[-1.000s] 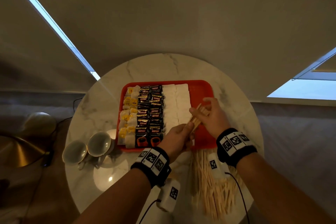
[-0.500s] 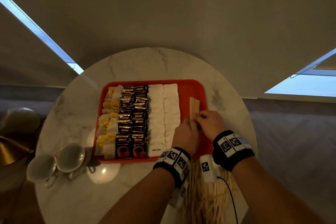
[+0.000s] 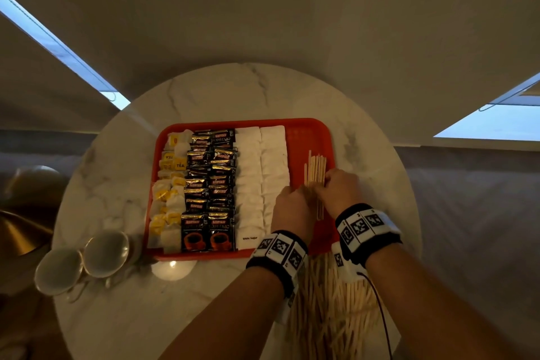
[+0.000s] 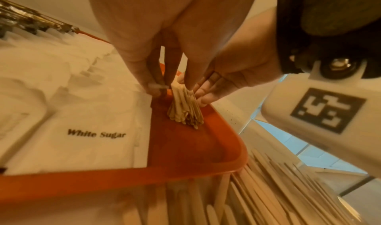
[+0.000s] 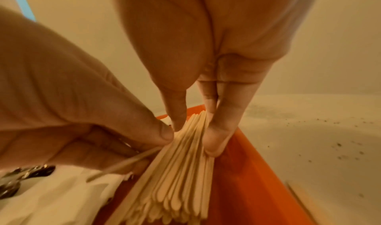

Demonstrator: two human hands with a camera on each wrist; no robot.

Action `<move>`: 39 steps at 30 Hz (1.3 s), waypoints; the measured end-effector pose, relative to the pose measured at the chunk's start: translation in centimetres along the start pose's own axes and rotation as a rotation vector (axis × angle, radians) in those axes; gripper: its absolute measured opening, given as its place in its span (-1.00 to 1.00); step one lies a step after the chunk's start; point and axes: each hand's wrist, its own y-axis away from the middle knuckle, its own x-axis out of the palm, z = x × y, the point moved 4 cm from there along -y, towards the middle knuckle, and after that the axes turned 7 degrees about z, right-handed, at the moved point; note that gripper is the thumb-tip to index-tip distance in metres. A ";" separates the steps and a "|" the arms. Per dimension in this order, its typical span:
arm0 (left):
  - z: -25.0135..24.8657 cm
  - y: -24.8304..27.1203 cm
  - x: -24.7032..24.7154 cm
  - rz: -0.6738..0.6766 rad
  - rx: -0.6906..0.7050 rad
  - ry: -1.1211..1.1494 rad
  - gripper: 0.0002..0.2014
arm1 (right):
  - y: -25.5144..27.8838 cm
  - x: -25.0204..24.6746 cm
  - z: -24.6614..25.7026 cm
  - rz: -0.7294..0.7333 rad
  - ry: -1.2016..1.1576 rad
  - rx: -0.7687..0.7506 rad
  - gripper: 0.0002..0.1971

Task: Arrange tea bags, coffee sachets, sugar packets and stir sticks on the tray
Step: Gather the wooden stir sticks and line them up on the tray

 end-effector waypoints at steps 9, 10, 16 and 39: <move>0.1 -0.4 0.8 0.022 0.027 0.026 -0.73 | 0.1 0.6 0.1 -0.017 0.017 -0.010 -0.65; 0.1 -0.4 0.7 0.020 0.035 0.011 -0.73 | 0.2 0.5 0.1 -0.019 0.021 -0.015 -0.63; 0.0 1.0 -0.8 0.014 0.107 -0.031 -0.70 | 3.1 -0.4 -0.1 -0.048 -0.020 -0.021 -0.62; 12.8 15.4 1.0 0.235 0.178 -0.400 -0.38 | 17.9 9.9 -3.1 0.182 0.301 0.067 -0.54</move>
